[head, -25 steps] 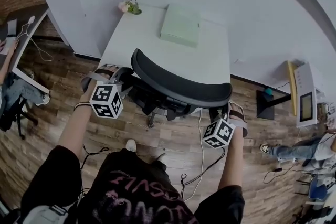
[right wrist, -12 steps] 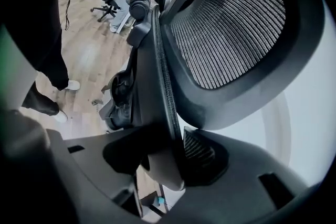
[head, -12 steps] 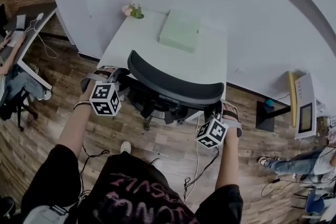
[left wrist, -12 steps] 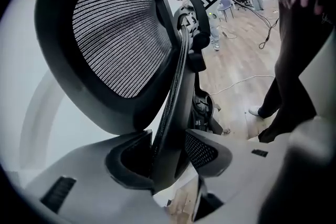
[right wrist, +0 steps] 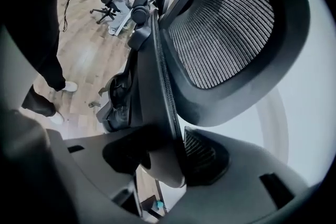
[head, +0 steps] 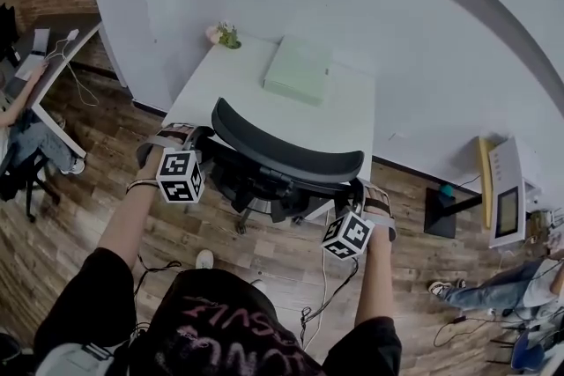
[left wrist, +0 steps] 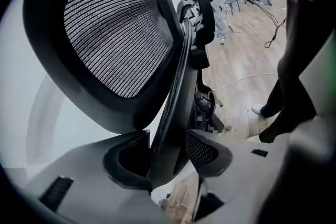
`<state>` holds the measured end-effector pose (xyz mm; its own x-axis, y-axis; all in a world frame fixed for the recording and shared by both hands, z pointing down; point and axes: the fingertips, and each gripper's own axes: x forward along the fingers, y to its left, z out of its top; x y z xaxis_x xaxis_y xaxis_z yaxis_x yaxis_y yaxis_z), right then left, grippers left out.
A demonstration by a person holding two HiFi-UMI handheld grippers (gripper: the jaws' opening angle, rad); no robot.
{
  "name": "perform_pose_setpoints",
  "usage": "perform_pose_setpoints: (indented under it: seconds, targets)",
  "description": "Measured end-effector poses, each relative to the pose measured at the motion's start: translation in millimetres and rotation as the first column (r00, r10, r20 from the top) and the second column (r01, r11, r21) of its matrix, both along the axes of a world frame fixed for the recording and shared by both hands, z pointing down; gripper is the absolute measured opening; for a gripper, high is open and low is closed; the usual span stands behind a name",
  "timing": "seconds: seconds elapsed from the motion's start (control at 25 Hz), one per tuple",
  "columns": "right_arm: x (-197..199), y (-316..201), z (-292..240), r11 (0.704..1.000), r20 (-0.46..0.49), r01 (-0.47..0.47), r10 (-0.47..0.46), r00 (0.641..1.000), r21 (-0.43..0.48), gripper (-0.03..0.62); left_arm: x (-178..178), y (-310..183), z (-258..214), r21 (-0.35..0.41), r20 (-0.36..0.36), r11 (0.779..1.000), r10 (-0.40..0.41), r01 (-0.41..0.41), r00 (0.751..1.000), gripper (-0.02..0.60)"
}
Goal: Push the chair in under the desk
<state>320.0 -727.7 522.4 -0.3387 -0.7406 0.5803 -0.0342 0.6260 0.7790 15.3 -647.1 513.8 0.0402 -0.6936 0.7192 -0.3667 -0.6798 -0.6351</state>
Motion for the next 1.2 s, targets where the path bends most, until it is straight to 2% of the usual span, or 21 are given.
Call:
perform_pose_setpoints:
  seconds: [0.28, 0.36, 0.44, 0.56, 0.72, 0.84, 1.0, 1.2]
  targets:
    - [11, 12, -16, 0.999, 0.121, -0.038, 0.039, 0.992, -0.006, 0.229, -1, 8, -11, 0.038, -0.056, 0.999, -0.036, 0.038, 0.998, 0.213]
    - [15, 15, -22, 0.998, 0.169, -0.064, 0.064, 0.984, -0.006, 0.229, -2, 11, -17, 0.061, -0.092, 0.997, -0.052, 0.057, 0.994, 0.212]
    - [20, 19, -27, 0.995, 0.231, -0.096, 0.095, 0.968, -0.009, 0.215, -4, 16, -23, 0.081, -0.136, 0.994, -0.068, 0.079, 0.988, 0.212]
    - [25, 25, -37, 0.987, 0.348, -0.157, 0.154, 0.925, -0.019, 0.153, -7, 22, -35, 0.120, -0.207, 0.985, -0.098, 0.125, 0.973, 0.207]
    - [25, 35, -50, 0.974, 0.475, -0.223, 0.215, 0.853, -0.042, 0.072, -13, 29, -53, 0.176, -0.336, 0.960, -0.148, 0.216, 0.930, 0.154]
    - [19, 42, -55, 0.966, 0.545, -0.249, 0.243, 0.802, -0.065, 0.048, -14, 34, -60, 0.188, -0.423, 0.947, -0.161, 0.260, 0.892, 0.116]
    - [11, 49, -53, 0.955, 0.622, -0.259, 0.292, 0.727, -0.146, 0.032, -9, 39, -73, 0.215, -0.519, 0.932, -0.145, 0.293, 0.842, 0.050]
    - [0, 57, -64, 0.941, 0.722, -0.263, 0.332, 0.607, -0.212, 0.029, -10, 45, -93, 0.258, -0.625, 0.895, -0.132, 0.363, 0.770, 0.021]
